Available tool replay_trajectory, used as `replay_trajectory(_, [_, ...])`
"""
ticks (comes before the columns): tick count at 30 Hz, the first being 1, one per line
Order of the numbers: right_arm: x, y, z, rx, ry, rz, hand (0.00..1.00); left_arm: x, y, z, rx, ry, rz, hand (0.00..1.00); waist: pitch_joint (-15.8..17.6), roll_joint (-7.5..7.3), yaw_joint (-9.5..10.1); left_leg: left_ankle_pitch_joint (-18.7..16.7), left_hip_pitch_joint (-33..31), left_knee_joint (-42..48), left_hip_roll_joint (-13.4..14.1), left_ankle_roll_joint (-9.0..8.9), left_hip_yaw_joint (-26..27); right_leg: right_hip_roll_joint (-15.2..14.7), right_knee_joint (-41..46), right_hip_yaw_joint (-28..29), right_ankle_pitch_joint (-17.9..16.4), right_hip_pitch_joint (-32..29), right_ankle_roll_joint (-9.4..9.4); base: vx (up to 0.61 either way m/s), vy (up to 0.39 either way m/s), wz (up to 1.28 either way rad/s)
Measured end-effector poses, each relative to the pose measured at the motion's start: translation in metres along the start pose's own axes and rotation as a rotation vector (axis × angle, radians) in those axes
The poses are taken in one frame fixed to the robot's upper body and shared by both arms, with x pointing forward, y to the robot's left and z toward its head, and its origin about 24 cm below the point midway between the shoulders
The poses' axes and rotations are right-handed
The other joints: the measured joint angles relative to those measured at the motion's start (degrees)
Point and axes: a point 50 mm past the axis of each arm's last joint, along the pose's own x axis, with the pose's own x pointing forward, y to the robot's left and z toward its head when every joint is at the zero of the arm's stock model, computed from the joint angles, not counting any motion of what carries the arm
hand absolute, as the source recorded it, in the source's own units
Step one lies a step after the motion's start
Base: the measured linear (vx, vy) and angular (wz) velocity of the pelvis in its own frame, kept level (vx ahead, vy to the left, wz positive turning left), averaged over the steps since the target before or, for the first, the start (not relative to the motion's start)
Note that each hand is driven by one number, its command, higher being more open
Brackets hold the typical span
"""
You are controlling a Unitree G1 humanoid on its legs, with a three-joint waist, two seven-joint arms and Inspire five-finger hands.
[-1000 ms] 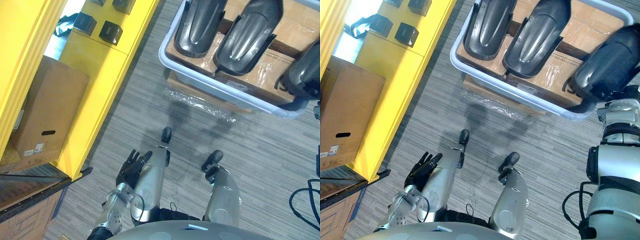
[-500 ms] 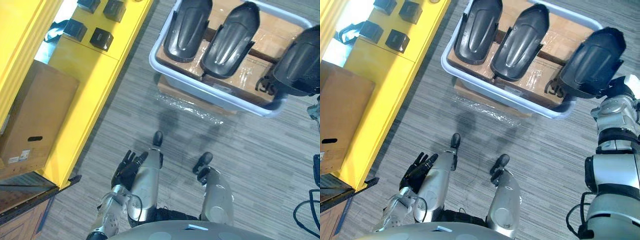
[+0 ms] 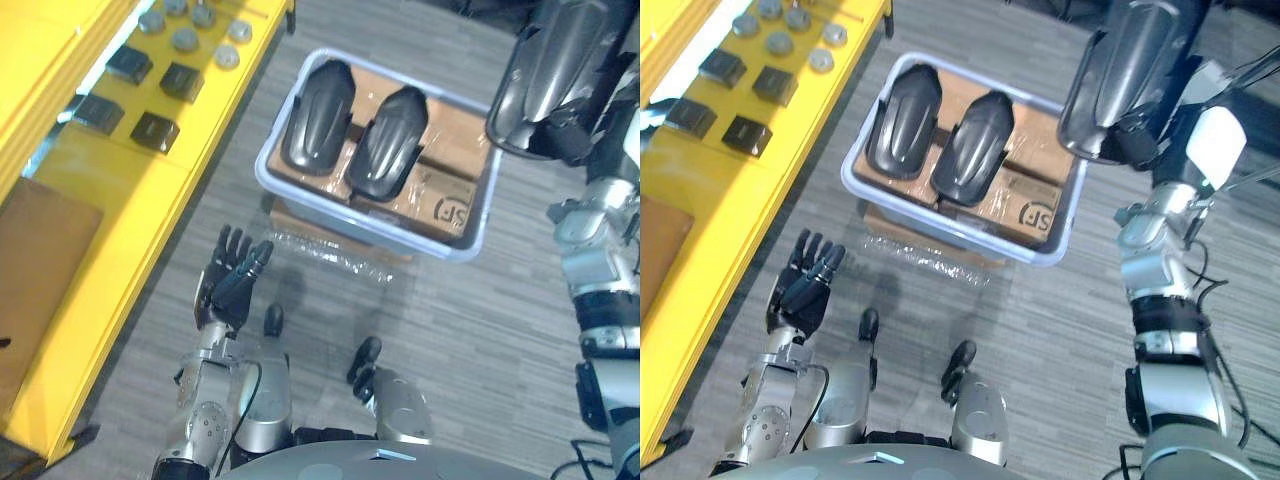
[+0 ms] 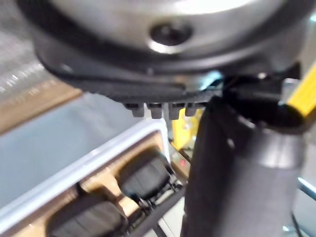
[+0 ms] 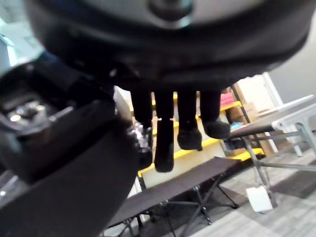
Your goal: Walk over and take three plastic housings, then place them on the shelf
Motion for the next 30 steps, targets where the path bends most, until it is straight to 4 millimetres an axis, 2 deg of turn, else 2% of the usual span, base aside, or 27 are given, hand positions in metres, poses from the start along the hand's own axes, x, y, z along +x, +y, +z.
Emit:
replay_trajectory(2, [-0.014, 0.003, 0.010, -0.015, -0.090, 0.009, 0.00, 0.011, -0.011, 0.006, 0.062, -0.005, -0.040, 1.00, -3.86, 0.59, -0.46, 0.11, 2.38, -1.89, -0.20, 0.06, 2.09, 0.04, -2.48, 0.06, 0.97, 2.04, 0.50, 0.16, 0.004, -0.16])
replay_trajectory(7, [-0.024, -0.001, 0.045, 0.004, -0.320, -0.023, 0.00, 0.034, -0.037, 0.015, 0.143, 0.025, -0.153, 1.00, -7.41, 1.84, -1.85, 0.17, 7.35, -3.64, -0.26, 0.14, 6.68, 0.17, -5.56, 0.80, 2.11, 6.37, 1.33, 0.10, 0.004, -0.19])
replay_trajectory(12, [-0.037, 0.007, 0.072, 0.028, -0.501, 0.024, 0.00, 0.052, -0.064, 0.015, 0.089, 0.087, -0.304, 1.00, -10.45, 2.16, -3.56, 0.17, 11.38, -5.08, -0.30, 0.14, 9.12, 0.20, -6.36, 1.80, 2.47, 8.72, 1.88, 0.05, 0.001, -0.20])
replay_trajectory(16, [-0.051, 0.020, 0.085, 0.057, -0.561, 0.090, 0.00, 0.054, -0.085, 0.010, -0.066, 0.163, -0.434, 1.00, -11.92, 2.82, -4.49, 0.16, 12.54, -5.78, -0.32, 0.14, 10.25, 0.25, -6.38, 2.98, 2.77, 8.73, 1.99, -0.02, 0.014, -0.15])
replay_trajectory(19, [-0.061, 0.030, 0.094, 0.083, -0.612, 0.156, 0.00, 0.051, -0.093, 0.006, -0.132, 0.211, -0.479, 1.00, -12.83, 3.48, -4.93, 0.16, 12.76, -5.88, -0.35, 0.14, 10.99, 0.42, -7.39, 3.44, 3.49, 8.82, 1.68, -0.06, 0.013, -0.15])
replay_trajectory(23, [-0.069, 0.037, 0.100, 0.095, -0.647, 0.215, 0.00, 0.053, -0.100, 0.006, -0.179, 0.213, -0.508, 1.00, -13.49, 4.46, -5.14, 0.27, 13.09, -7.40, -0.36, 0.21, 11.10, 0.96, -8.38, 3.18, 4.00, 8.88, 1.47, -0.08, -0.001, -0.01])
replay_trajectory(26, [-0.075, 0.042, 0.104, 0.100, -0.667, 0.252, 0.00, 0.053, -0.102, 0.009, -0.257, 0.211, -0.530, 1.00, -13.60, 4.55, -5.23, 0.67, 13.70, -8.05, -0.59, 0.38, 11.24, 0.98, -8.69, 3.04, 4.17, 9.30, 1.42, -0.09, 0.007, -0.01])
replay_trajectory(30, [-0.083, 0.046, 0.111, 0.131, -0.721, 0.292, 0.00, 0.053, -0.104, 0.008, -0.267, 0.209, -0.536, 1.00, -14.17, 4.82, -5.53, 0.72, 13.54, -8.28, -0.78, 0.27, 11.22, 0.96, -9.43, 2.88, 4.63, 9.43, 1.27, -0.06, 0.012, 0.00])
